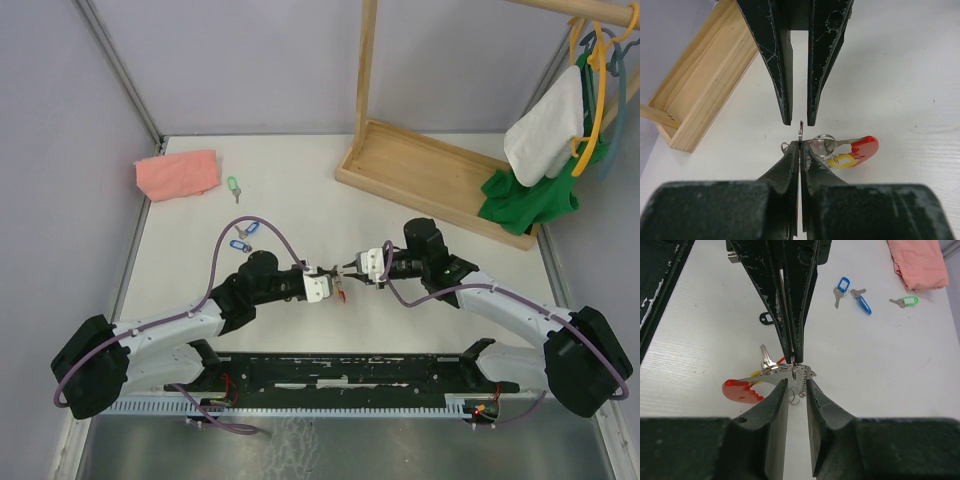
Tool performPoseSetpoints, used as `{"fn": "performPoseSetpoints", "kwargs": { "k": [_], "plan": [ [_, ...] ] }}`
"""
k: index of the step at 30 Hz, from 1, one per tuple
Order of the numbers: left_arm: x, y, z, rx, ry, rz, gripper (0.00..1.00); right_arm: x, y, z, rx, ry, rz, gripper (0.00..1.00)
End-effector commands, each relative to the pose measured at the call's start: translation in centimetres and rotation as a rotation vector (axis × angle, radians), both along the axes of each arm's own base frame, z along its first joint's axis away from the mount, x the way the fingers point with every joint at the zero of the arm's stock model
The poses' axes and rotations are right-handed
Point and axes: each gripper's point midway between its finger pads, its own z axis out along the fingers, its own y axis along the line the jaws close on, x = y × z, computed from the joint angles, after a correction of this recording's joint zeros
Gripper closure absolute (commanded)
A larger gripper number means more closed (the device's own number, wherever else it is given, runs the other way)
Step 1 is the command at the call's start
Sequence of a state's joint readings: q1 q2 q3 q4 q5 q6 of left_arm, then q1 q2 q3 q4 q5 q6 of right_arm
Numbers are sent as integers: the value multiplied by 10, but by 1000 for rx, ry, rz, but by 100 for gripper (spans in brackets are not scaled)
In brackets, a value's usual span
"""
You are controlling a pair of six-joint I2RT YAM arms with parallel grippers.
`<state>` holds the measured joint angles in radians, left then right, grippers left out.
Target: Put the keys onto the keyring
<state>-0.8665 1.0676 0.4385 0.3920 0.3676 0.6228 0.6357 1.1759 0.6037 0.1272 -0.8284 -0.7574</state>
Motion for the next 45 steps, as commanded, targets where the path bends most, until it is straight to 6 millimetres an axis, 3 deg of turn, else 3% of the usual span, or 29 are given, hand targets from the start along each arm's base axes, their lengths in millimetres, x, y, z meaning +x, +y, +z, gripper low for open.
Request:
{"fn": "performPoseSetpoints", "kwargs": {
  "k": [1,22,25,29,31,35,37,45],
  "plan": [
    [-2,-6,20,-64,-110,-39,97,-1,7,7,40,-32,31,72],
    [-7,-3,20,-115,-184,-58,97,-5,17,9,76,-25,71,81],
    [-8,-3,19,-123,-187,-59,97,-5,17,12,85,-25,74,86],
    [-8,-1,21,-141,-189,-46,97,-6,17,14,88,-30,71,99],
    [-6,2,24,-152,-183,-27,92,-5,15,16,77,-49,56,99],
    [-7,8,31,-167,-126,15,69,-3,6,22,5,-106,33,99],
    [-7,13,30,-173,-76,43,62,-1,2,22,-43,-136,23,99],
    [4,29,43,-337,236,276,55,15,-22,35,-178,-321,-46,99]
  ]
}}
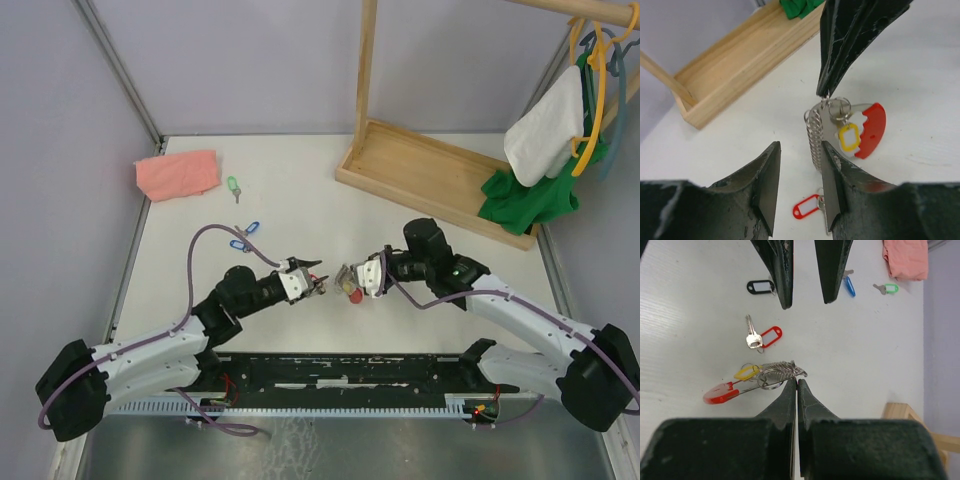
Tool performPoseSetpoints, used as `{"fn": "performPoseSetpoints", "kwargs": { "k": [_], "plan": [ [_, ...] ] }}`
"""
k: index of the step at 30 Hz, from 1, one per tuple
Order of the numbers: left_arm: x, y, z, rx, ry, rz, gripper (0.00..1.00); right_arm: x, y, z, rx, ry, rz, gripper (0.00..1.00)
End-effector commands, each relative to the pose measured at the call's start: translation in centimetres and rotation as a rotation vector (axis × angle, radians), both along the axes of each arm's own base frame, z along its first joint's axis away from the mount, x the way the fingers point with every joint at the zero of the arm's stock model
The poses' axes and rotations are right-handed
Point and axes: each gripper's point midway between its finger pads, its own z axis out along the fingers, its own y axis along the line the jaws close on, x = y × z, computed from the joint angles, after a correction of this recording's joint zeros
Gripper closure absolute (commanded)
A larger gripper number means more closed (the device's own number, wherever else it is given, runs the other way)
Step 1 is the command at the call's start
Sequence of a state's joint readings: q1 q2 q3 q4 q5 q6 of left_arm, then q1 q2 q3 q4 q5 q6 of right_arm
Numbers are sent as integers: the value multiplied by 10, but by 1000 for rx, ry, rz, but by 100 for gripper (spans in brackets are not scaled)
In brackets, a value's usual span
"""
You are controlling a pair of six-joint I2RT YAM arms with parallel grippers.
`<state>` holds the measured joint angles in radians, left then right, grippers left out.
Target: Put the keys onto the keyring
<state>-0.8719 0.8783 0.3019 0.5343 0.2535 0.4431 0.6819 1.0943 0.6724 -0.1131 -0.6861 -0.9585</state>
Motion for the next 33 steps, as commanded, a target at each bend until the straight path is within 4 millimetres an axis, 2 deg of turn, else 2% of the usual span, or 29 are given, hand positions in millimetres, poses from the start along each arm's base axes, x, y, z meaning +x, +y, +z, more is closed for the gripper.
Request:
{"fn": "performPoseSetpoints", "kwargs": {
  "k": [1,7,14,19,22,28,30,33],
  "plan": [
    [11,5,16,-162,261,150,55,17,-12,28,-66,-183,-38,99],
    [20,20,-10,-186,564,365,53,19,-17,30,-99,-254,-43,99],
    [20,37,-47,-160,829,591,51,15,-19,15,-134,-257,-40,100],
    [18,55,-90,-33,1023,816,50,9,-18,7,-143,-238,-33,99],
    [22,75,-107,14,1090,930,50,5,-17,4,-143,-225,-21,99],
    [30,102,-114,124,1071,1049,50,1,-14,5,-129,-220,-14,99],
    [32,106,-118,192,1058,1058,51,0,-12,5,-121,-213,-7,100],
    [36,100,-122,263,1056,1038,51,-2,-10,4,-116,-204,0,99]
  ]
}}
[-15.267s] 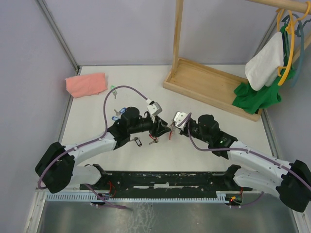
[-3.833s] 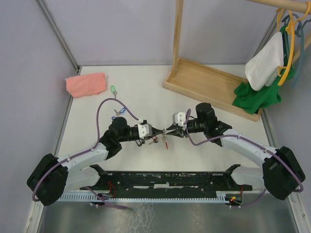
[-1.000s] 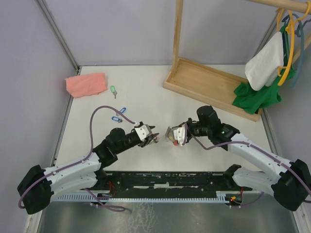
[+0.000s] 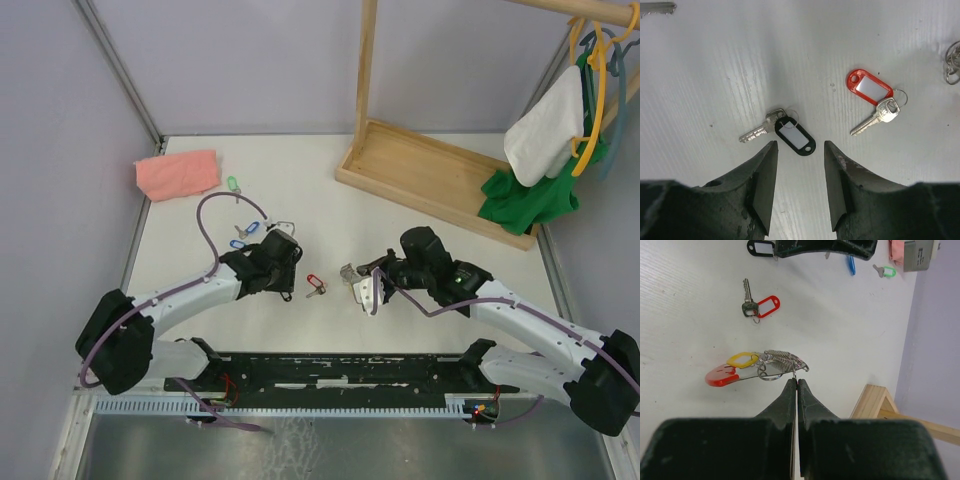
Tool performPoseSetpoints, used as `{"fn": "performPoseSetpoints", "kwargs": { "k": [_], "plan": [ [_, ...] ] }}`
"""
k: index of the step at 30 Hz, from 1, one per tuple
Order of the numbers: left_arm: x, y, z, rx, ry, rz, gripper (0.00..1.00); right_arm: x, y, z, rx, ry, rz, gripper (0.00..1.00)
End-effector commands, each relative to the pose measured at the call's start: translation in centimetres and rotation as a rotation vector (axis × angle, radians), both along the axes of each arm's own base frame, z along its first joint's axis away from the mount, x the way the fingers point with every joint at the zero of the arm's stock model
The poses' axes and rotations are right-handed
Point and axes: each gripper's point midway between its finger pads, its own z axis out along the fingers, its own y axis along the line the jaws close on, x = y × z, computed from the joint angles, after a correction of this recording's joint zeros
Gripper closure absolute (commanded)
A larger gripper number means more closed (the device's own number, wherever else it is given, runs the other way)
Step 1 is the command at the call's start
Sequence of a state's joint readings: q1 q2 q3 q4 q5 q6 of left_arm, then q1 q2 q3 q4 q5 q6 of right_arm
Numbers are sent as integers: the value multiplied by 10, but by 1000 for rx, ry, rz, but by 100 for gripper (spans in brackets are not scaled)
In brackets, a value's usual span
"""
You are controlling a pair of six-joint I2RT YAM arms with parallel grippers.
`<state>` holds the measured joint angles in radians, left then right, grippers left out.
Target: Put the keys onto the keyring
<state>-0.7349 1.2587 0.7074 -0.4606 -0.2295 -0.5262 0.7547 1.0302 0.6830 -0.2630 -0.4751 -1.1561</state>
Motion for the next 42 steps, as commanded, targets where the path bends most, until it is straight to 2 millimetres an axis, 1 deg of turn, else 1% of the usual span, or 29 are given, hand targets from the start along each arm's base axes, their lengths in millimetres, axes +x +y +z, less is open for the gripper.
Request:
{"fn": "performPoseSetpoints", "kwargs": {
  "k": [1,4,6,12,15,19,23,29,32,37,39,42],
  "plan": [
    [12,-1,5,79,14,-43,52,-4,8,10,49,-10,22,99],
    [18,-2,2,128,29,-66,53,-5,8,10,51,-4,24,99],
    [22,-2,1,157,39,-78,55,-6,9,9,49,0,26,99],
    [27,-2,-10,236,85,-116,60,-6,8,9,48,-1,22,99],
    [27,-7,-18,251,118,-154,62,-6,9,8,46,0,22,99],
    [29,-1,-25,313,141,-160,63,-6,9,8,46,1,22,99],
    [30,-1,-29,332,156,-170,64,-6,9,8,46,-4,22,99],
    [26,2,-37,360,194,-179,70,-6,10,10,49,-8,24,99],
    [27,3,-34,361,180,-173,76,-6,9,10,48,-9,23,99],
    [32,2,-25,353,142,-157,91,-7,10,12,52,-14,26,99],
    [37,-2,-16,319,103,-148,96,-8,9,13,54,-17,27,100],
    [43,-13,-4,234,35,-140,97,-8,9,14,53,-20,26,99]
  ]
}}
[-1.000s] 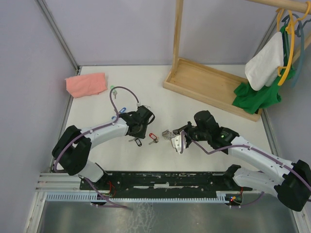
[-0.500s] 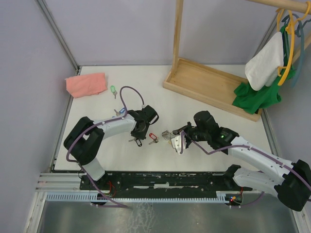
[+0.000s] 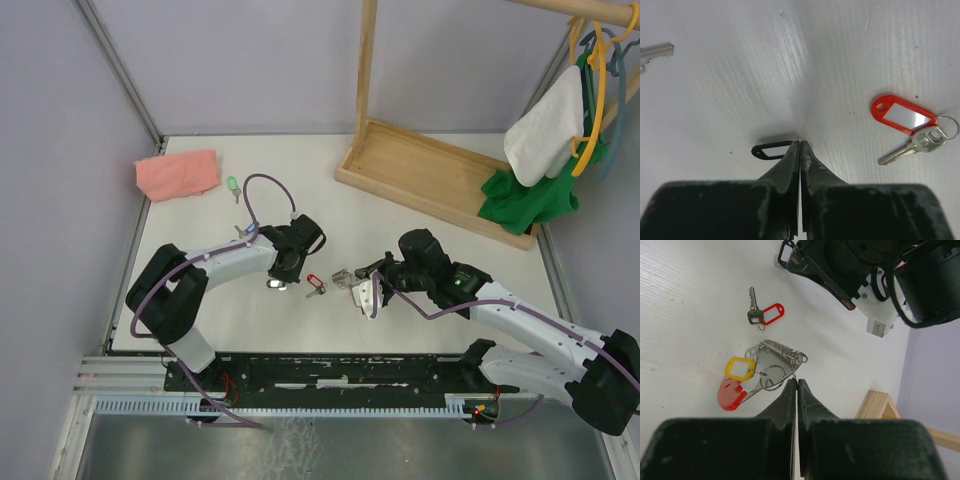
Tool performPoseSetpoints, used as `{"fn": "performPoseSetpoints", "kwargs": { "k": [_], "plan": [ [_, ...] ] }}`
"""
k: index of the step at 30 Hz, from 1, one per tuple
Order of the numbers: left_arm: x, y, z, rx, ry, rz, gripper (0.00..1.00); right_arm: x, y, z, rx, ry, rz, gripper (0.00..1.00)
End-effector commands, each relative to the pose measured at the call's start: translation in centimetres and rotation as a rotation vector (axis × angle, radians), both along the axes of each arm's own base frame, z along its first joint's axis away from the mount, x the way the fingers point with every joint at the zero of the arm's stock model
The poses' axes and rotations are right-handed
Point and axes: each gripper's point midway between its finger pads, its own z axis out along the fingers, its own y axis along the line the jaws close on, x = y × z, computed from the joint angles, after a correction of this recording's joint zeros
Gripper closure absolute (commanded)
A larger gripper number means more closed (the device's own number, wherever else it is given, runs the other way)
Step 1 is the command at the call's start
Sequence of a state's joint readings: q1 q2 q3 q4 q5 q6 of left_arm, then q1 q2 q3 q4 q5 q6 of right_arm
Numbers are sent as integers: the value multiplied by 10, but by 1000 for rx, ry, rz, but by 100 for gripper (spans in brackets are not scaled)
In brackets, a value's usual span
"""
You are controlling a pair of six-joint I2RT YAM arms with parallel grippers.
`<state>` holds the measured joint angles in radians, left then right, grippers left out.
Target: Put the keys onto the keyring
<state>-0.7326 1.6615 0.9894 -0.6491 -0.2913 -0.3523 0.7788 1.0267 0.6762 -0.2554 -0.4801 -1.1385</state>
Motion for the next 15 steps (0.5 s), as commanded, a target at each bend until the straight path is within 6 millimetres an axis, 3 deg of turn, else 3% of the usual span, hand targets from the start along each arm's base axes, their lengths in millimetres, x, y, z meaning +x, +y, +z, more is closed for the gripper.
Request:
{"fn": "performPoseSetpoints", "kwargs": {
  "k": [1,6,15],
  "plan": [
    [22,-21,34,-139,-155,-25,97,-1,4,15,45,-35,7,99],
    [29,-41,41,-315,-257,-7,97,-2,4,15,40,-33,10,100],
    [30,-42,19,-369,-300,30,92,-4,4,12,25,-22,13,99]
  ]
}}
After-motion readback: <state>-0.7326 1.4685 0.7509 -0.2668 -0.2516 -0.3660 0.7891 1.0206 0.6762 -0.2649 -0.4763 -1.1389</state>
